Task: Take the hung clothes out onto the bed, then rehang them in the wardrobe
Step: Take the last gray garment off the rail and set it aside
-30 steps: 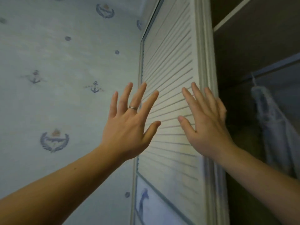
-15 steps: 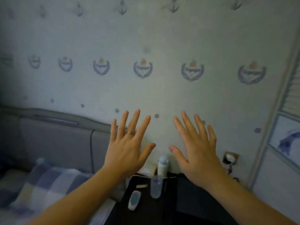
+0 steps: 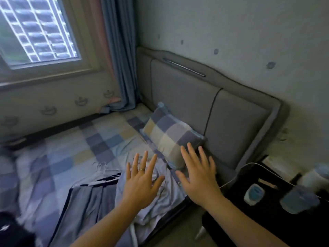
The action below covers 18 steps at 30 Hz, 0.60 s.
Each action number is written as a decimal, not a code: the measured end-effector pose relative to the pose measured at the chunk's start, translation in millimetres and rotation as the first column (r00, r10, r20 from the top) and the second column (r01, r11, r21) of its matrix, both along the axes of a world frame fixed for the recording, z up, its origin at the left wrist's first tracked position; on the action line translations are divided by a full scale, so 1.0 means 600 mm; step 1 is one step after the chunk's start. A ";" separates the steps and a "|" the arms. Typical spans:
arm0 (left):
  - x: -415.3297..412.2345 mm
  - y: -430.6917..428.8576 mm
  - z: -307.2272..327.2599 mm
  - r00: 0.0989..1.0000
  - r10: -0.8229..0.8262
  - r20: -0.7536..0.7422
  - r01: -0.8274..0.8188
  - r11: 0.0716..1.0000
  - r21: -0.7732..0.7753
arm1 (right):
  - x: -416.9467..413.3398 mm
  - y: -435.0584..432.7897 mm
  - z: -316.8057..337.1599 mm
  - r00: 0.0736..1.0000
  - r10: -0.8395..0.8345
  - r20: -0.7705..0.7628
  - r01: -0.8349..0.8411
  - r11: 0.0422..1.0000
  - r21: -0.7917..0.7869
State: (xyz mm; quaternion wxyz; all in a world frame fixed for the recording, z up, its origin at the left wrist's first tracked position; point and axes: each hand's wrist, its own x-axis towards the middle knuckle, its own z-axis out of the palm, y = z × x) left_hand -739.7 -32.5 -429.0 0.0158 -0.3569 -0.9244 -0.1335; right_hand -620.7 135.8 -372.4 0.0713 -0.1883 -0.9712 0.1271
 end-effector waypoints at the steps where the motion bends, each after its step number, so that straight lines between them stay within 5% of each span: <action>1: -0.013 -0.013 -0.021 0.998 0.050 0.034 -0.049 0.998 -0.033 | -0.028 0.001 -0.018 0.999 0.024 0.033 -0.024 1.000 -0.018; 9: -0.127 -0.075 -0.090 0.928 0.326 0.178 -0.292 0.937 -0.191 | -0.216 0.003 -0.134 0.949 0.199 0.245 -0.167 0.975 -0.145; 18: -0.287 -0.114 -0.193 0.851 0.392 0.349 -0.343 0.918 -0.197 | -0.386 -0.018 -0.236 0.891 0.189 0.414 -0.135 0.979 -0.154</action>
